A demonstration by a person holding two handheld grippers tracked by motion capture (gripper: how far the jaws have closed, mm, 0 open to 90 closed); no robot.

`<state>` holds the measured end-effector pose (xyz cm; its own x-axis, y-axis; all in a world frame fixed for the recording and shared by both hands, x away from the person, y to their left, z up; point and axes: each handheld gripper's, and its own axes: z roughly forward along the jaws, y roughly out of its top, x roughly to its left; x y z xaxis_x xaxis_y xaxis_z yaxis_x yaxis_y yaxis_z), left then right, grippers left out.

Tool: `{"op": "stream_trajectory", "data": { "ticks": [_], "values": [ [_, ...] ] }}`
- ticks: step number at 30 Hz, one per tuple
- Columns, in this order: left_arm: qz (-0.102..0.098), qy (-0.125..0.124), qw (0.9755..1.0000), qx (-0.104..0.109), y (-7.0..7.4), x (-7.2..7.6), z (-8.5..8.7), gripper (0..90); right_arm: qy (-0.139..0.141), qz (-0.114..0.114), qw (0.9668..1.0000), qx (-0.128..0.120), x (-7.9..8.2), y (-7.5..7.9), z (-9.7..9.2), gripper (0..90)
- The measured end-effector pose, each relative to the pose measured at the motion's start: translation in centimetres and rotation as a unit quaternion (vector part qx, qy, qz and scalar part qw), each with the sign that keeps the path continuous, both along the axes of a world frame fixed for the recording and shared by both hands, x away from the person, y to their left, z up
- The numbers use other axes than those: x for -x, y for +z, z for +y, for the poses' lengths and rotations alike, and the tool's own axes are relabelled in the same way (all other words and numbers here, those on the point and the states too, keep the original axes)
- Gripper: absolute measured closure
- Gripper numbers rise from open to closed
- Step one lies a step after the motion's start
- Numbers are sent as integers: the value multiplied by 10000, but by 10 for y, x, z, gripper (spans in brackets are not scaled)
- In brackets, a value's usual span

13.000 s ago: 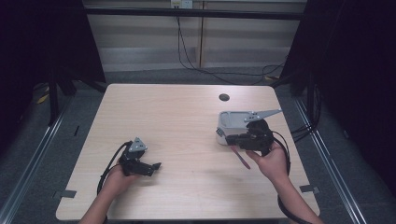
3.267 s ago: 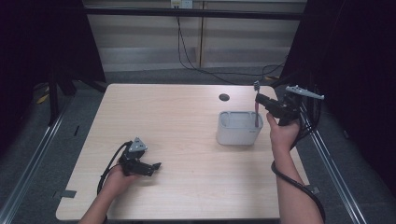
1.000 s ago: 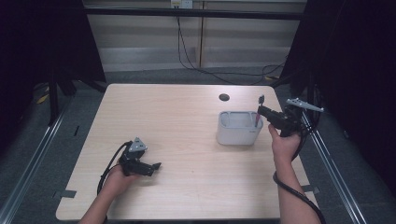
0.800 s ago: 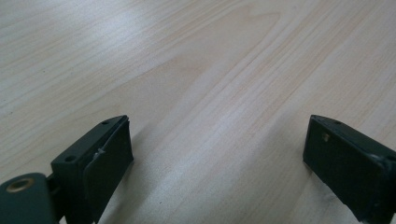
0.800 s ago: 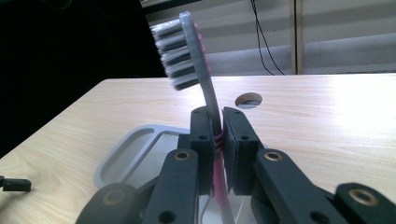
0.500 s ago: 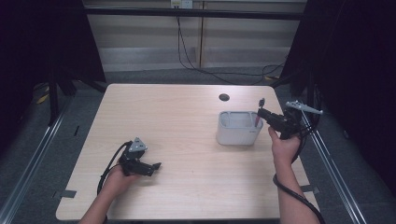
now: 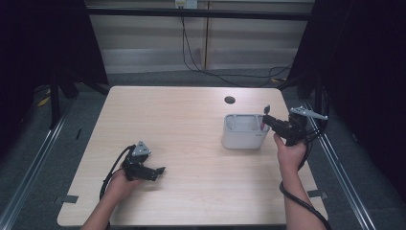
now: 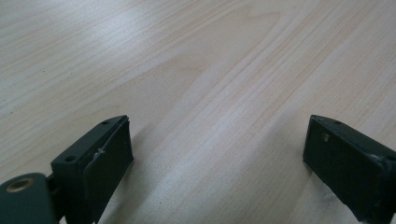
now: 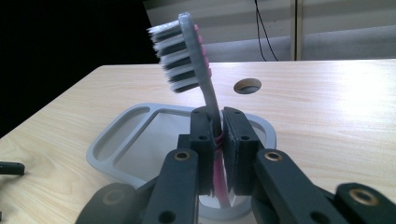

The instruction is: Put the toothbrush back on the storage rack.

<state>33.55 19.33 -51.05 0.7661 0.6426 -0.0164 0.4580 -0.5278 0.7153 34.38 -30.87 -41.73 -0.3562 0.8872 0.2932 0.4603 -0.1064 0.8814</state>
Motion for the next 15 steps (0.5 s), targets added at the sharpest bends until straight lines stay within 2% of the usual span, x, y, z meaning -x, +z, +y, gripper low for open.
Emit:
{"op": "stream_trajectory", "data": {
  "ticks": [15],
  "values": [
    [0,0,10000,-5,0,0,0,76,5,31,10000,5,6,-10,-3,829]
  ]
}}
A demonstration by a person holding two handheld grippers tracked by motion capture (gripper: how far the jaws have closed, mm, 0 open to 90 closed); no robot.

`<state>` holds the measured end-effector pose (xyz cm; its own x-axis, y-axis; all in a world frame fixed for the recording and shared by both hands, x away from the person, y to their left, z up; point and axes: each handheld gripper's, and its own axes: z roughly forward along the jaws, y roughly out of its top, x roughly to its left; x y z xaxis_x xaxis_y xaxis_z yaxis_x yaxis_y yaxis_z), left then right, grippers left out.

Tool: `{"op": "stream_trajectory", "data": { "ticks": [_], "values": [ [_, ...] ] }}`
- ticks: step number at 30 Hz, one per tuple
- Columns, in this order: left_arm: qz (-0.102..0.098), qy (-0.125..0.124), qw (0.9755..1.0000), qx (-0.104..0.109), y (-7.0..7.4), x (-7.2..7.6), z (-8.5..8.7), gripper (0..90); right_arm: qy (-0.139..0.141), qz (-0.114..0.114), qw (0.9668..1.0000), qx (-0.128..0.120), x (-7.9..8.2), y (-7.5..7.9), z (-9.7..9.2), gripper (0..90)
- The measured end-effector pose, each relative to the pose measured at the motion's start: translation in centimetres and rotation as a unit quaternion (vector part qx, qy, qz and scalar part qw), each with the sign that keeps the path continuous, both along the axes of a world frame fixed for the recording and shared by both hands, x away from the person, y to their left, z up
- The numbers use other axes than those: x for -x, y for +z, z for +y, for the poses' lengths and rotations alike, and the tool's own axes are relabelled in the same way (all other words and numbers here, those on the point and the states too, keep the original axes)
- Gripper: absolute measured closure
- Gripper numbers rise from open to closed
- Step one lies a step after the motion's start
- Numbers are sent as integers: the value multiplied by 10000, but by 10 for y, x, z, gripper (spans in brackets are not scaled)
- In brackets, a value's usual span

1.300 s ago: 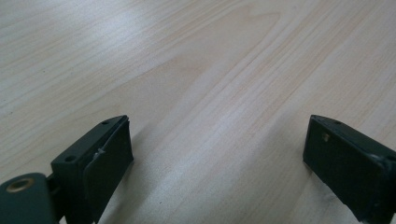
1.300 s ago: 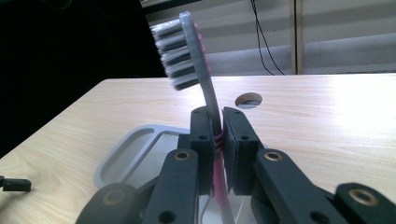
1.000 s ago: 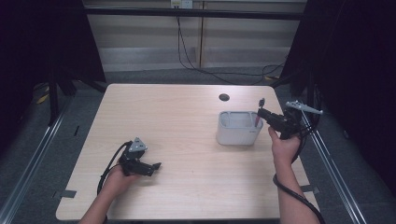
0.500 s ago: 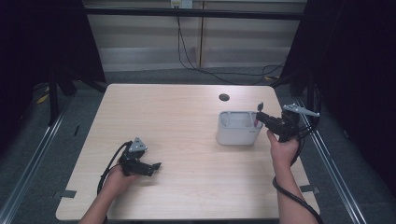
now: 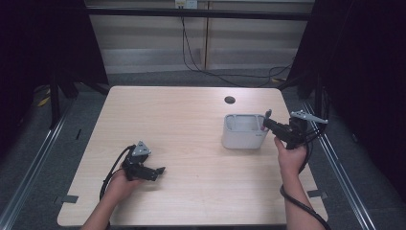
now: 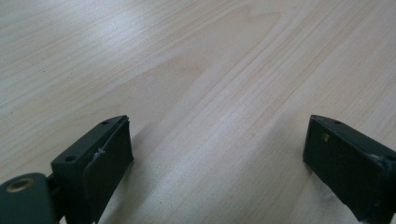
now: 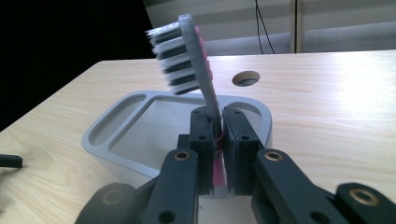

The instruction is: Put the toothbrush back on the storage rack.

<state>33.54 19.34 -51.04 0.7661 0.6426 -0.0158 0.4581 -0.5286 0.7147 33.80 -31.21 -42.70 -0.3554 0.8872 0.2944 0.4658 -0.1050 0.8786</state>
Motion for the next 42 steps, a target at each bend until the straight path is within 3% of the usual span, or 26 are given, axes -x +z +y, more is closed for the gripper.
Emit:
{"op": "stream_trajectory", "data": {
  "ticks": [26,42],
  "values": [
    [-2,8,10000,5,0,0,0,76,-19,-15,9999,148,2,-2,1,824],
    [-4,11,10000,1,0,0,0,76,-130,-49,9999,93,5,-3,-4,822]
  ]
}}
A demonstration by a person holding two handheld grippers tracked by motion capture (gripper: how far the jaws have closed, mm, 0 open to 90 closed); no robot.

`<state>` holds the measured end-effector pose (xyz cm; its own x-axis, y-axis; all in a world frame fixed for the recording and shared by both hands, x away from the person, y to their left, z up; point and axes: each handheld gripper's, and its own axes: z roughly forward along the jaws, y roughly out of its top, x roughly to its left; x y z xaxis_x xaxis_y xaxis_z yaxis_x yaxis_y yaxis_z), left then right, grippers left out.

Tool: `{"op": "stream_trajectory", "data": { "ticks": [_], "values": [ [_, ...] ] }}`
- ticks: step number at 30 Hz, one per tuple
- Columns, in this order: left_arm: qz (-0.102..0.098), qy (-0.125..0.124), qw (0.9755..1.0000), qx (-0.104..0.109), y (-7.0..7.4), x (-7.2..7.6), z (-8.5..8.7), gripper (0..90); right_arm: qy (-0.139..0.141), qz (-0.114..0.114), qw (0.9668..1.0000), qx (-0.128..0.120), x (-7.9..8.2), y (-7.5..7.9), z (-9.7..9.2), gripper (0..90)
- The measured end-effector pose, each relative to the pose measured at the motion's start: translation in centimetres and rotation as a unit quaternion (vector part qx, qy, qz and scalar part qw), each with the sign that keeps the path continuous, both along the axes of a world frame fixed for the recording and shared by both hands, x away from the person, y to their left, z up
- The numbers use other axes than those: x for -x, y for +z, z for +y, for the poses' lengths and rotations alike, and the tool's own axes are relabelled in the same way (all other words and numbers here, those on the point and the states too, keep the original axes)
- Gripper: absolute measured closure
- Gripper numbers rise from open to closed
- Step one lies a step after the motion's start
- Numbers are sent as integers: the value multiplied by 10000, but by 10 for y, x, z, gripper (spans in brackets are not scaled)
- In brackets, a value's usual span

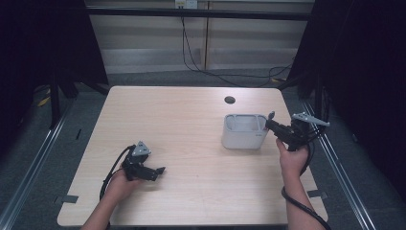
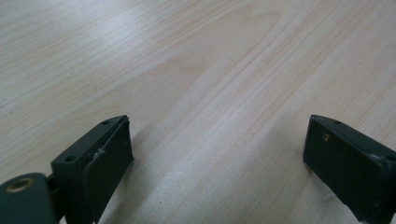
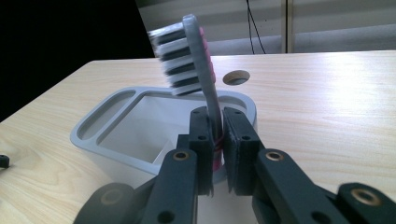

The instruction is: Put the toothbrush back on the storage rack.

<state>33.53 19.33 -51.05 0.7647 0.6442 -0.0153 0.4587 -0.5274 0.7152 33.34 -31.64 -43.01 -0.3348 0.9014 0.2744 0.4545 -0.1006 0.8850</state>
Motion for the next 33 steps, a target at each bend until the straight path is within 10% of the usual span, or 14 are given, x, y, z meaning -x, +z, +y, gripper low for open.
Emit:
{"op": "stream_trajectory", "data": {
  "ticks": [33],
  "values": [
    [1,1,10000,0,0,0,0,76,-263,-37,9996,102,-9,8,-1,638]
  ]
}}
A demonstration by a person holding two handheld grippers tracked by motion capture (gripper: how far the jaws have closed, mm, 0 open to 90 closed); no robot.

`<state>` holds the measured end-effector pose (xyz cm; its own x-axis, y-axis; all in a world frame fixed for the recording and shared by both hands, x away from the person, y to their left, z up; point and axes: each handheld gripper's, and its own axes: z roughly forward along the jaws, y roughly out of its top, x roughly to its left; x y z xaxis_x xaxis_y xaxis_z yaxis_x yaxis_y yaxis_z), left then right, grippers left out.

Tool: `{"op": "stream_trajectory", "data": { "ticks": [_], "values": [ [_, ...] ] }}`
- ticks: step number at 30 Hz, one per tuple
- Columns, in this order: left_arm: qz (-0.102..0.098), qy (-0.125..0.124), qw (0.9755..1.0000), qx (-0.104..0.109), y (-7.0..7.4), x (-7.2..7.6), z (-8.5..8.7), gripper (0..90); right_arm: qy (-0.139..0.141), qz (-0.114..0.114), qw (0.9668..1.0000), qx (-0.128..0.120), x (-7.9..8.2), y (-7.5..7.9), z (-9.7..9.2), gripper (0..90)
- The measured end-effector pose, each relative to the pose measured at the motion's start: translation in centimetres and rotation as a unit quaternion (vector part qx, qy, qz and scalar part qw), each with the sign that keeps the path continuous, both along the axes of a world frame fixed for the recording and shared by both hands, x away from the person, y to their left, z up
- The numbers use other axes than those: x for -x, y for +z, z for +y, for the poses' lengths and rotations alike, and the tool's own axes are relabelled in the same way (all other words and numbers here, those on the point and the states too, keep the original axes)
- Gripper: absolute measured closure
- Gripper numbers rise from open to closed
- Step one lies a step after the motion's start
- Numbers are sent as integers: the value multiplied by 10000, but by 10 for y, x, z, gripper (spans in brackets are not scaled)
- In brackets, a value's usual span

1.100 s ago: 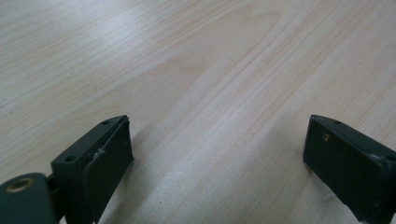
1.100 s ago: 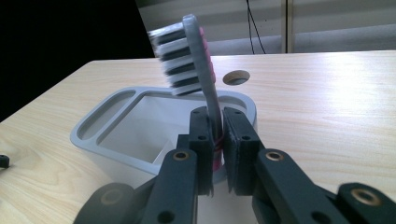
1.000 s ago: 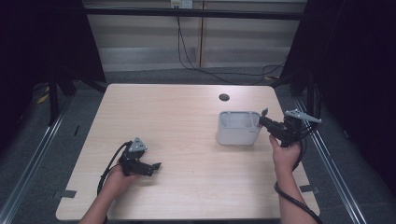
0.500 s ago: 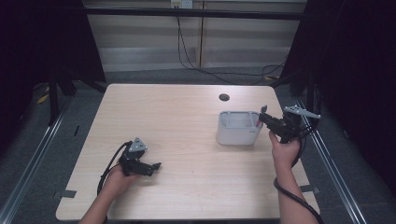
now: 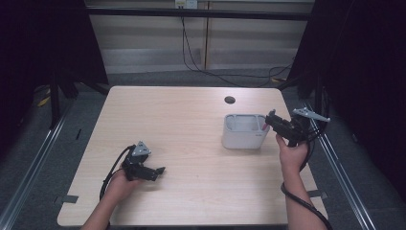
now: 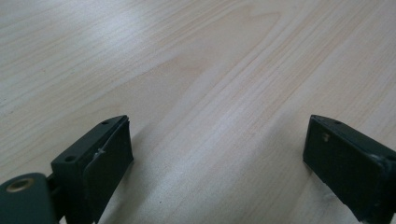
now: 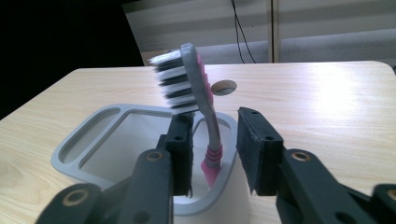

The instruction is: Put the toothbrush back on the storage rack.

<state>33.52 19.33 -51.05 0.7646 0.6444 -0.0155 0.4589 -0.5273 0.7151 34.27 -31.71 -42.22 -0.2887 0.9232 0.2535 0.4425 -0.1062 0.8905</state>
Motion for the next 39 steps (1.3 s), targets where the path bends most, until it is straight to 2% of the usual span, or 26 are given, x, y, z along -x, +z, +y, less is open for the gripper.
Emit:
{"op": "stream_trajectory", "data": {
  "ticks": [10,14,25,39],
  "values": [
    [-1,0,10000,-1,0,0,0,76,-6,-27,9999,108,3,-2,0,433],
    [0,0,10000,0,0,0,0,76,-3,-15,9999,113,4,-2,2,377],
    [-2,-1,10000,-3,0,0,0,76,66,74,9999,140,9,-5,4,317],
    [-1,0,10000,0,0,0,0,76,382,127,9990,172,15,-8,8,279]
  ]
}}
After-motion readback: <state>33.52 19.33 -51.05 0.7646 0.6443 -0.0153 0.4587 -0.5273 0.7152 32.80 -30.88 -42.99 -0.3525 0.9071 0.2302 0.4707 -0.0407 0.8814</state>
